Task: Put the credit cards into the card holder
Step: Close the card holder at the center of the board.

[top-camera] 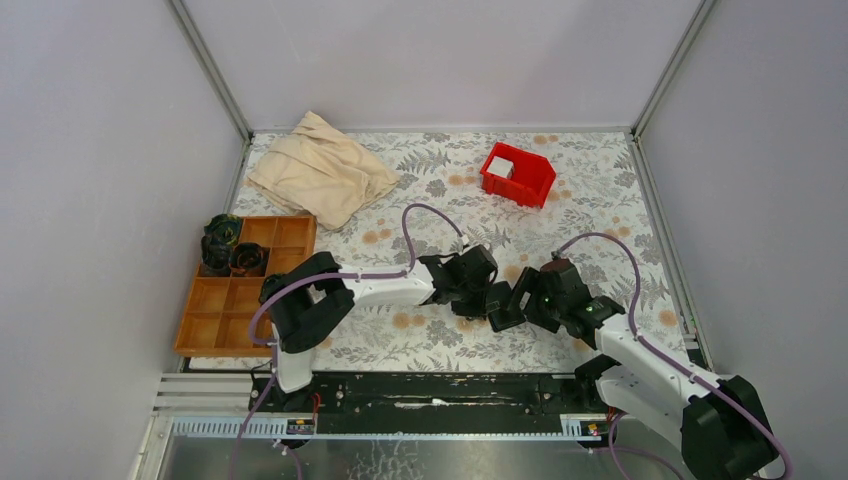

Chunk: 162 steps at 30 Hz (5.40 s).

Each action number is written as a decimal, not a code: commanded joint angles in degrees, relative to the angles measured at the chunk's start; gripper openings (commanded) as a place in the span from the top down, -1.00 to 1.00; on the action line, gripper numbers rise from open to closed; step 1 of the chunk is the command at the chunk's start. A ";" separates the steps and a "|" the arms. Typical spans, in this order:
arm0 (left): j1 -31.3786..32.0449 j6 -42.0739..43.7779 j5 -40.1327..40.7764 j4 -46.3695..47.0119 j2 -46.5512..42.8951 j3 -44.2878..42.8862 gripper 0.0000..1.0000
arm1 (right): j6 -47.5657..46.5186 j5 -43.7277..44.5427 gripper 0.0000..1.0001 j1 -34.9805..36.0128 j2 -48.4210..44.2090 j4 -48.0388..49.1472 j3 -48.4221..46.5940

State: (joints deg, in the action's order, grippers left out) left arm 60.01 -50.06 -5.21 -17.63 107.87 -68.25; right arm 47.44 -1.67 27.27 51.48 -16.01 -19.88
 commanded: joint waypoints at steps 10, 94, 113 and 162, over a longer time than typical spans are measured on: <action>-0.67 -1.69 4.50 -2.76 1.38 2.01 0.97 | -0.12 -3.13 -0.68 -0.89 1.55 3.79 4.04; -10.65 0.34 5.16 -4.34 1.74 3.43 0.97 | 2.10 -12.92 -0.61 -0.93 25.79 35.14 12.60; -11.04 1.45 3.36 -4.43 5.46 2.55 0.99 | 2.07 -14.74 -0.46 -0.90 35.54 42.44 10.57; -15.13 -5.44 12.51 -10.08 -27.60 17.47 0.95 | -28.43 35.26 1.00 11.41 35.24 -16.66 -41.87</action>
State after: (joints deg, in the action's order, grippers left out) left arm 45.60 -54.33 4.58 -25.91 82.91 -52.45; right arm 20.80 22.52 33.34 80.82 -26.30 -57.71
